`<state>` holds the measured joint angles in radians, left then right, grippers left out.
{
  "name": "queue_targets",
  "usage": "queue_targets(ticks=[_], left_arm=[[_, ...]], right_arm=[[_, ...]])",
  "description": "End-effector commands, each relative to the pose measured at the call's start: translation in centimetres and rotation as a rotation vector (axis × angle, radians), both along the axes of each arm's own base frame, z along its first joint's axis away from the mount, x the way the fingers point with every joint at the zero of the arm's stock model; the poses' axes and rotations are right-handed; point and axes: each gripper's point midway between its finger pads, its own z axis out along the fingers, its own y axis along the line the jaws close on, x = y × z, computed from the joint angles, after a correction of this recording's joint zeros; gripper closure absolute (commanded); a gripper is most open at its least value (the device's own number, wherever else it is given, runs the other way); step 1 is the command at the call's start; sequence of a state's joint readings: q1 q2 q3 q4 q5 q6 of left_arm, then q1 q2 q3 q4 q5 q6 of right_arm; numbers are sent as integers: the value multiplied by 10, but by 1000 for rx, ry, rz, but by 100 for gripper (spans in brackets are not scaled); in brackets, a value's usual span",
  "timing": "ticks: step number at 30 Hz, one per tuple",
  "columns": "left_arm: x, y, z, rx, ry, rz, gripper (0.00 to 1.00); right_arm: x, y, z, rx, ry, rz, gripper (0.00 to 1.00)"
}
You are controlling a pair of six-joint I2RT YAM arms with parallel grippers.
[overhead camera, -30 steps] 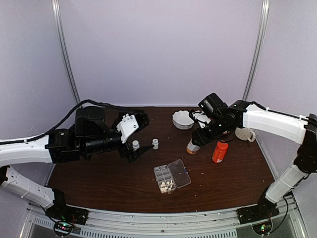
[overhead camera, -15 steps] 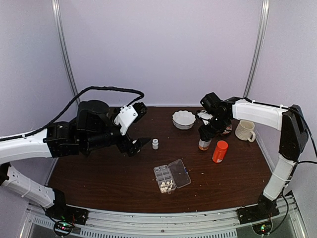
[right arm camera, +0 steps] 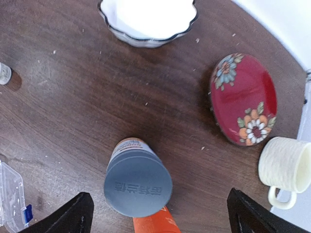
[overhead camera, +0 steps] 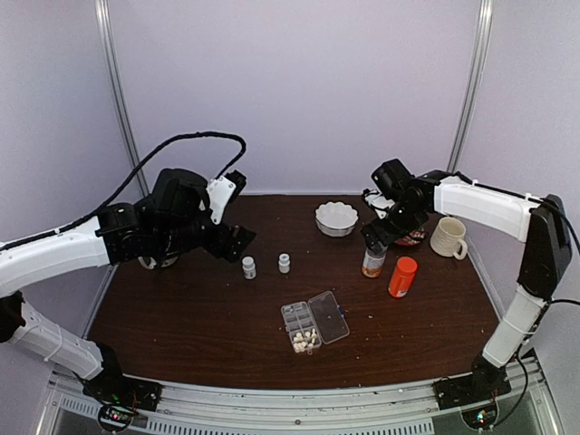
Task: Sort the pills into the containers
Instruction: Place the pill bottle at the center of the board.
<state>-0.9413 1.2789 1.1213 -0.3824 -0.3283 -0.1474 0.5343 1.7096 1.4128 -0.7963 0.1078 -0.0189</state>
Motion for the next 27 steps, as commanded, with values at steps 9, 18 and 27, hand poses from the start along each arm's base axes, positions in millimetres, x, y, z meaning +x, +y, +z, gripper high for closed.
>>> queue_targets(ticks=[9, 18, 27], left_arm=[[30, 17, -38, 11, 216, 168, 3], [60, 19, -90, 60, 416, 254, 20], [76, 7, -125, 98, 518, 236, 23]], right_arm=[[-19, -6, 147, 252, -489, -83, 0], [-65, 16, 144, 559, -498, 76, 1], [-88, 17, 121, 532, -363, 117, 8]])
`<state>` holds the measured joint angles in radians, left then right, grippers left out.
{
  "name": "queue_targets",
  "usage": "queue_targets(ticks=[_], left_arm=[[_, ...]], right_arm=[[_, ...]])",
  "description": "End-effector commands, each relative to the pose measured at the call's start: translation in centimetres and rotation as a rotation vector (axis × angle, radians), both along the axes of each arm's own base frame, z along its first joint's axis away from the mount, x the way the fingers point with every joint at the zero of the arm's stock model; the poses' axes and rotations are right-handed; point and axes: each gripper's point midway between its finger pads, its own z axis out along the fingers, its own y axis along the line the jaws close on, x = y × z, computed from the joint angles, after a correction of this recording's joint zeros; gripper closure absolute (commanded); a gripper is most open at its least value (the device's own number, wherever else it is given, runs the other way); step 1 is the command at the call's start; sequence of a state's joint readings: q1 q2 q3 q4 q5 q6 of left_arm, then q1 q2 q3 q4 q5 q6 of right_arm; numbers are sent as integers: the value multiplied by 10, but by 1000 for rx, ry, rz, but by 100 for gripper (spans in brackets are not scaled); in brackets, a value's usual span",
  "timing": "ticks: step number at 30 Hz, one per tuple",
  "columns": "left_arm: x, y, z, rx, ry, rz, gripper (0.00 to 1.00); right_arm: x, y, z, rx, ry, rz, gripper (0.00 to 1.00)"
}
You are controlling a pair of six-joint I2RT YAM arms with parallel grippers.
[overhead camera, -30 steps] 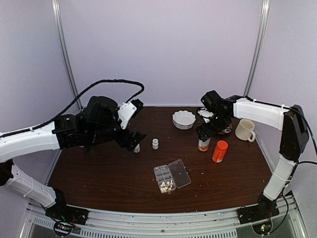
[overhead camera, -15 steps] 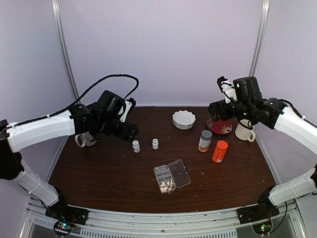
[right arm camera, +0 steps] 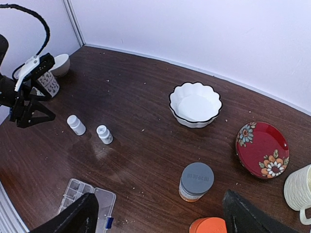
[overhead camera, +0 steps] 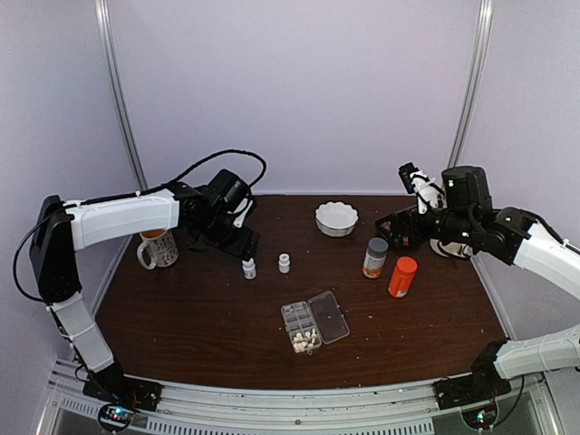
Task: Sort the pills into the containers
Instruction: Place the pill bottle at the center of the board, then move the pill bottle to the center of the board.
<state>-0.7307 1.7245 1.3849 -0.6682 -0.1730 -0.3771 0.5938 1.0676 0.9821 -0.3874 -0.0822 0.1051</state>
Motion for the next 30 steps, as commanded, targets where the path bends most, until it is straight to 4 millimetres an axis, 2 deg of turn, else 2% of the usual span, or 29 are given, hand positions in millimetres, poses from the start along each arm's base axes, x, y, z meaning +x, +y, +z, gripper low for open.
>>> queue_targets(ticks=[1, 8, 17, 26, 30], left_arm=[[9, -10, -7, -21, 51, 1, 22], [17, -13, -39, 30, 124, 42, 26], [25, -15, -60, 32, 161, 49, 38], [30, -12, -69, 53, 167, 59, 46], [32, -13, -69, 48, 166, 53, 55]], right_arm=[[-10, -2, -7, -15, 54, 15, 8], [-19, -6, -7, -7, 57, 15, 8], [-23, -6, -10, -6, 75, 20, 8], [-25, -5, -7, 2, 68, 33, 7], [-25, -5, -7, 2, 69, 27, 6]])
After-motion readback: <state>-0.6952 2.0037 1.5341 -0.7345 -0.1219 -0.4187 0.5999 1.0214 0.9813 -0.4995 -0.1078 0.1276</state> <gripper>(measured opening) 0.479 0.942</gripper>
